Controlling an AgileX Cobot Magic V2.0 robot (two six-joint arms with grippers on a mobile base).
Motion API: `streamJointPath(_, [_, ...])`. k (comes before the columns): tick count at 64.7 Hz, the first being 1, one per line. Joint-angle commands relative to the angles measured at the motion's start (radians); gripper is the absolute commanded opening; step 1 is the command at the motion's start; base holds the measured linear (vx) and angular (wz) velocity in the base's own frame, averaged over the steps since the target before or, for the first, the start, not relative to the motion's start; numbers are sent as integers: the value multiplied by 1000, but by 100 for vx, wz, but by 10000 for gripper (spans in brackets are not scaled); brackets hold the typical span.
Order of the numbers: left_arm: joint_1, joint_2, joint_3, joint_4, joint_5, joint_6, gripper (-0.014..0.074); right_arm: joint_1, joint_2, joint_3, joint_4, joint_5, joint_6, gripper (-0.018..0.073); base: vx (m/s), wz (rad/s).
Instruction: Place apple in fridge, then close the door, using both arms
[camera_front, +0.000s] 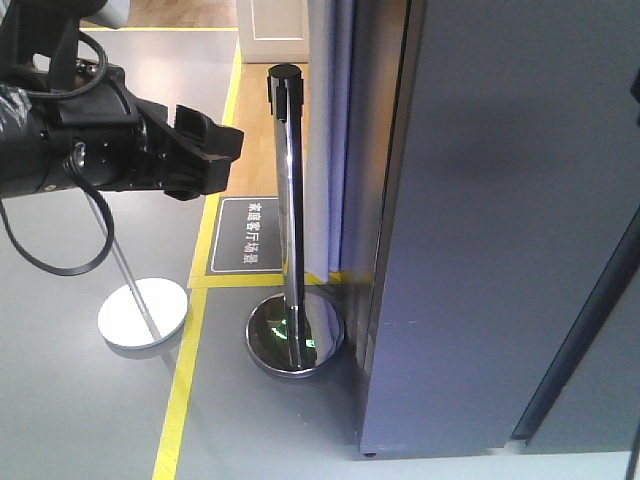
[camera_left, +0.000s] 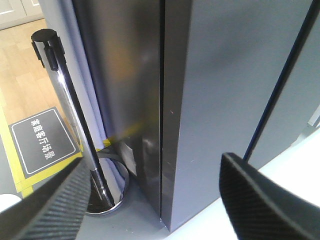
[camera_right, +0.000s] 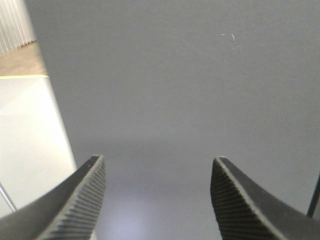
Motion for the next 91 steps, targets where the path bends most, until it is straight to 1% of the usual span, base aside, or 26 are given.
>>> streamJointPath(1, [-2, -24, -25, 4, -63, -7, 514, -2, -74, 18, -12, 20, 1, 442, 0, 0])
streamJointPath(14, [-2, -24, -25, 4, -63, -7, 514, -2, -134, 39, -12, -44, -1, 442, 0, 0])
streamJointPath(29, [-2, -24, -25, 3, -65, -7, 514, -2, -150, 39, -7, -45, 1, 442, 0, 0])
streamJointPath(47, [-2, -24, -25, 3, -142, -7, 505, -2, -147, 39, -12, -67, -3, 439, 0, 0])
streamJointPath(49, [-2, -24, -25, 4, -142, -7, 486, -2, -147, 39, -12, -67, -3, 426, 0, 0])
streamJointPath(52, [-2, -24, -25, 4, -140, -7, 435, -2, -147, 39, -11, -67, -2, 382, 0, 0])
streamJointPath(53, [-2, -24, -25, 4, -138, -7, 411, -2, -147, 39, -11, -67, -1, 363, 0, 0])
streamJointPath(55, [-2, -24, -25, 7, -133, -7, 335, -2, -147, 39, -11, -67, 0, 316, 0, 0])
streamJointPath(56, [-2, -24, -25, 12, -128, -7, 300, -2, -147, 39, -12, -67, 0, 274, 0, 0])
streamJointPath(57, [-2, -24, -25, 18, -126, -7, 242, -2, -148, 39, -12, -69, 0, 242, 0, 0])
streamJointPath(58, [-2, -25, -25, 26, -123, -7, 201, -2, -149, 39, -12, -69, 0, 190, 0, 0])
streamJointPath(60, [-2, -26, -25, 40, -117, -7, 115, -2, -156, 39, -12, -75, 0, 117, 0, 0])
streamJointPath(61, [-2, -26, -25, 51, -112, -7, 51, -2, -160, 39, -12, -79, 1, 79, 0, 0])
streamJointPath(62, [-2, -28, -25, 57, -108, -7, 10, -2, -162, 39, -12, -84, 1, 41, 0, 0])
streamJointPath(63, [-2, -30, -25, 61, -104, -6, -8, -2, -162, 39, -12, -94, 1, -13, 0, 0])
streamJointPath(69, [-2, -54, -25, 100, -66, -6, -7, -2, -178, 39, -12, -137, 17, -11, 0, 0])
streamJointPath(75, [-2, -110, -16, 142, -40, -6, -8, -2, -206, 39, -12, -205, 8, -8, 0, 0])
streamJointPath(81, [-2, -194, 42, 176, -69, -9, -6, -2, -257, 48, -12, -248, -21, -8, 0, 0])
streamJointPath(91, [-2, -394, 240, 188, -154, -9, -6, -2, -384, 176, -12, -188, -13, -5, 0, 0])
